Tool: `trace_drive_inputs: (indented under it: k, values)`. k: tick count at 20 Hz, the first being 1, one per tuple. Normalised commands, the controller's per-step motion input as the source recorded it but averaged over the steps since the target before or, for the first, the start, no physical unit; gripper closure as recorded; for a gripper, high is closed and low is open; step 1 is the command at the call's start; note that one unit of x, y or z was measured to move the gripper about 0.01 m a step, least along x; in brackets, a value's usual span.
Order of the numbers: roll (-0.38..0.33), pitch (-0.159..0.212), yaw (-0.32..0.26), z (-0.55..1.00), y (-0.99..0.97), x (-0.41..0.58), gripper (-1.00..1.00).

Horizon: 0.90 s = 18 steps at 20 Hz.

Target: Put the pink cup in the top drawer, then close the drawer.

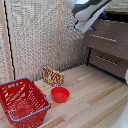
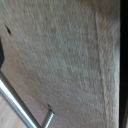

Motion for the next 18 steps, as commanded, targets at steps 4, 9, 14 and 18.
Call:
trace_drive_inputs:
  k: [4,9,14,18]
  values:
    - [-0.256,0.186,0.059,0.17,0.49,0.026,-1.00]
    - [-0.298,0.126,0.111,-0.09,0.30,0.078,-1.00]
    - [-0.244,0.022,0.191,-0.31,0.00,-0.038,-1.00]
    - [-0.186,-0.044,0.213,-0.30,-0.19,-0.090,-1.00]
